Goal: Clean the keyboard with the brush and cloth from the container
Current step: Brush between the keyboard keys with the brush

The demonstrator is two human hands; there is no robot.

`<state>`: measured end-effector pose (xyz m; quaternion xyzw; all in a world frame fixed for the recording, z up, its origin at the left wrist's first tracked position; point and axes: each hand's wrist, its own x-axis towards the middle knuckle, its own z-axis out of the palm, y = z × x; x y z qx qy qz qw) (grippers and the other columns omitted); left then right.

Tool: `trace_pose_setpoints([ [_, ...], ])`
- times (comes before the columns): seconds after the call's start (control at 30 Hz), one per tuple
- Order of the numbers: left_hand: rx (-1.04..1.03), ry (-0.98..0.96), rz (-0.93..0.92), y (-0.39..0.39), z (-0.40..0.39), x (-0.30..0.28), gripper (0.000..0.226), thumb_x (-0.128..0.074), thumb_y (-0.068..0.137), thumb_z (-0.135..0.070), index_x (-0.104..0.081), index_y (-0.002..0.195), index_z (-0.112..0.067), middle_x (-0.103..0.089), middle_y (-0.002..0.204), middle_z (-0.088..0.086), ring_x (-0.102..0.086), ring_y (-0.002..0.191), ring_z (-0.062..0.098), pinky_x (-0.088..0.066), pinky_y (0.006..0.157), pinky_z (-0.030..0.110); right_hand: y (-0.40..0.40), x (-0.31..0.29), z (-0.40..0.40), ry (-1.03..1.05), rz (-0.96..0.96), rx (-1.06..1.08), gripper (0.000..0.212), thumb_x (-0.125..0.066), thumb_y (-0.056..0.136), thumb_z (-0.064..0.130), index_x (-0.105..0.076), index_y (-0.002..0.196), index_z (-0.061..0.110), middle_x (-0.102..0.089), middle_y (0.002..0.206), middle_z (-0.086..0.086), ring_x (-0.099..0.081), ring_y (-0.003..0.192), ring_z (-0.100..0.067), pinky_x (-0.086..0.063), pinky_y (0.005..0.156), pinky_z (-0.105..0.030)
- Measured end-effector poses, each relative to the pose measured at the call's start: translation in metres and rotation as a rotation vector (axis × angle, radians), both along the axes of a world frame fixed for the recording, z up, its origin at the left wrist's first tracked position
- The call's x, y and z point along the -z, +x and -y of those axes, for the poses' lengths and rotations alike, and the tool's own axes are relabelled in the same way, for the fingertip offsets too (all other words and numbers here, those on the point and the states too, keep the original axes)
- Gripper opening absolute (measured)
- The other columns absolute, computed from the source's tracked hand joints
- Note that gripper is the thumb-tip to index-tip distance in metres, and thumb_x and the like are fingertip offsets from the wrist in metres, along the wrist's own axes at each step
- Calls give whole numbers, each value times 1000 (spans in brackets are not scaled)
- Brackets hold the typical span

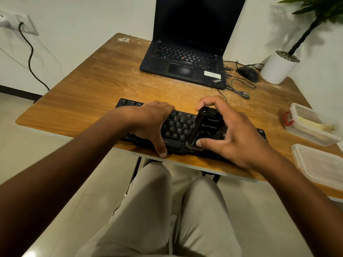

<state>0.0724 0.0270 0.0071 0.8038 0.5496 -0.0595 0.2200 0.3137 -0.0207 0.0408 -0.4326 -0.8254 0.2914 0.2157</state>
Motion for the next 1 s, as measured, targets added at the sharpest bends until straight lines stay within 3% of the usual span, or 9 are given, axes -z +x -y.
trace_pose_setpoints([
  [0.1,-5,-4,-6,0,2,-1,139,-98,51,-54,-19,161,-24,-32,160,-4,-26,149,21,-25,121,43,-9,-2,-11,-113,-1,-54,70,-87,77,8,-47,124,39,-67,102,6,-69,89,-20,-60,70,-47],
  [0.2,-1,-11,-25,2,3,-2,141,-97,54,-53,-13,163,-23,-26,165,-2,-21,152,22,-22,123,43,-15,4,-31,-131,-21,-5,70,-86,77,5,-48,124,39,-64,107,5,-70,94,-21,-63,69,-49],
  [0.4,-9,-22,-22,2,4,-7,135,-98,54,-50,-18,160,-23,-30,161,-2,-26,148,21,-25,122,42,-21,13,-71,90,12,109,71,-86,78,11,-43,127,39,-62,108,7,-64,93,-9,-62,72,-40],
  [0.5,-9,-18,-20,3,4,-7,134,-98,54,-50,-19,160,-24,-32,160,-3,-27,147,20,-26,122,42,-22,18,-70,256,70,139,69,-82,83,13,-41,132,39,-60,106,7,-59,79,0,-54,63,-23],
  [0.57,-9,-19,-24,3,4,-6,136,-98,54,-50,-18,161,-23,-30,162,-2,-26,149,21,-25,122,43,-18,20,-60,307,109,135,68,-81,85,13,-41,135,37,-60,103,6,-59,77,-3,-53,61,-22],
  [0.67,-6,-18,-36,3,4,-6,139,-97,55,-51,-14,163,-23,-26,165,-1,-21,152,23,-21,124,43,-13,23,-38,290,138,62,66,-80,87,12,-41,134,37,-61,101,7,-59,73,0,-52,56,-20],
  [0.77,-12,-18,-33,3,4,-7,135,-97,55,-50,-18,161,-23,-30,162,-2,-25,150,22,-24,123,44,-9,22,-14,230,113,11,64,-80,87,11,-41,131,38,-63,99,7,-62,71,-7,-55,57,-30],
  [0.9,-13,-11,-26,3,3,-5,134,-98,54,-51,-19,160,-24,-31,161,-3,-26,149,21,-25,123,45,-2,8,0,24,2,0,66,-84,83,9,-45,126,41,-68,95,1,-54,51,-10,-40,44,-18],
  [1.0,-9,-15,-36,2,3,-5,137,-97,54,-51,-16,162,-24,-28,163,-2,-23,151,21,-23,124,44,-3,2,-9,-31,-5,-26,66,-84,81,5,-47,126,37,-68,101,0,-58,56,-5,-40,45,-16],
])
